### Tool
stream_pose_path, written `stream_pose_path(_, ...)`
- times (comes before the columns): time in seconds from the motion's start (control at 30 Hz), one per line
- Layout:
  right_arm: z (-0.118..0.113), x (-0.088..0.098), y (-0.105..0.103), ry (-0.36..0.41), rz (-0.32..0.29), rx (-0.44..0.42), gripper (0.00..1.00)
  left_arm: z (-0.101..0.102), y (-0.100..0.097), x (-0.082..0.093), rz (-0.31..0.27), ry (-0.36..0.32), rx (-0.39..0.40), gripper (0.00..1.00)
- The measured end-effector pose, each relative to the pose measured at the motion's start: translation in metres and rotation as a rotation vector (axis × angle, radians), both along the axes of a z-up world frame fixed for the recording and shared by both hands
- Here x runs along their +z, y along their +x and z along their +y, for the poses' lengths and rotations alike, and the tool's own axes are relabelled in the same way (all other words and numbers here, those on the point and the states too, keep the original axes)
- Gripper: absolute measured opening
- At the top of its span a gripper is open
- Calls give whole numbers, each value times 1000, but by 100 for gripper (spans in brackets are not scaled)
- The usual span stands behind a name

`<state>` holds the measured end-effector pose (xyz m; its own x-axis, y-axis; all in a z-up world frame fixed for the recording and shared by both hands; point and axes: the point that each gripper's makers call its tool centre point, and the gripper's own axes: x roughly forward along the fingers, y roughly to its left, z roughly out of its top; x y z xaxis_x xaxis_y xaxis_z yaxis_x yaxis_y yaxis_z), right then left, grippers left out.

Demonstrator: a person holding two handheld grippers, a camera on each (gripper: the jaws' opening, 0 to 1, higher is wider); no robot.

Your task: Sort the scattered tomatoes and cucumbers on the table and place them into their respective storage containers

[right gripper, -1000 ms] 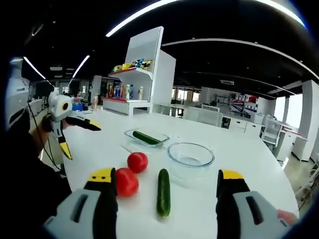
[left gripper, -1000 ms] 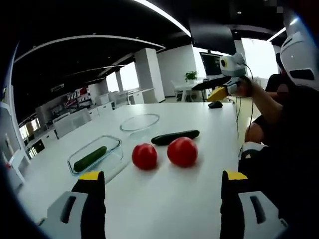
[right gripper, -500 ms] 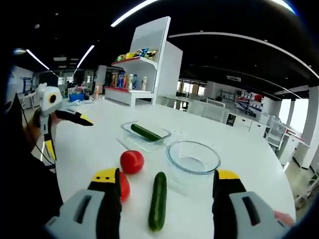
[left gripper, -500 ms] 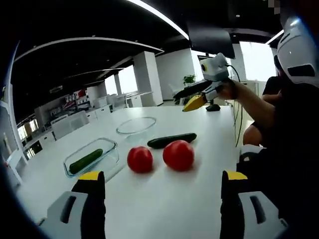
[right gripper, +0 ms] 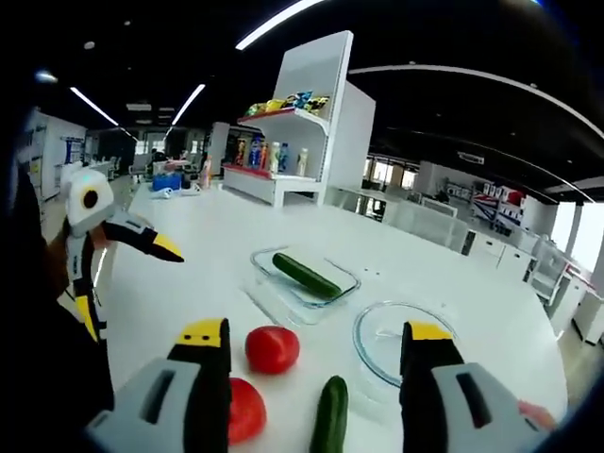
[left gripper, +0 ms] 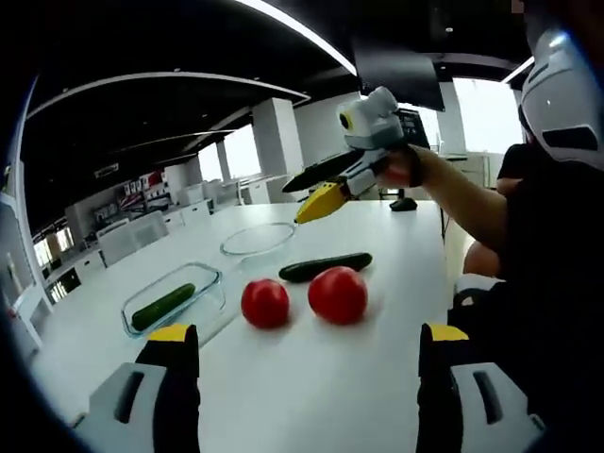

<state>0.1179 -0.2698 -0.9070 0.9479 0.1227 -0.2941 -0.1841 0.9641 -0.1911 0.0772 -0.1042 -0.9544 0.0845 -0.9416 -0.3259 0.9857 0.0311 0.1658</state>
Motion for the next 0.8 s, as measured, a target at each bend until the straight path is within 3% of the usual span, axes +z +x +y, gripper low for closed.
stream_pose_path(0.13,16,-8,17,-4,23,36,68,2,1,0,3,1,3,95)
stream_pose_path(0.27,35,-32,32,61,82,91,68,4,0,-2,-12,1,-15,95)
stream_pose_path(0.37,39,-52,40,63,118,90,67,4,2,-3,-12,1,-12,95)
stream_pose_path(0.47,43,-76,46,71,185,100,67,4,1,-3,-7,0,-14,95)
stream_pose_path(0.53,46,-95,49,116,252,105,67,4,0,-3,-9,-3,-17,95)
stream_pose_path(0.8,47,-119,60,110,329,105,63,6,-1,-8,-3,4,-16,95)
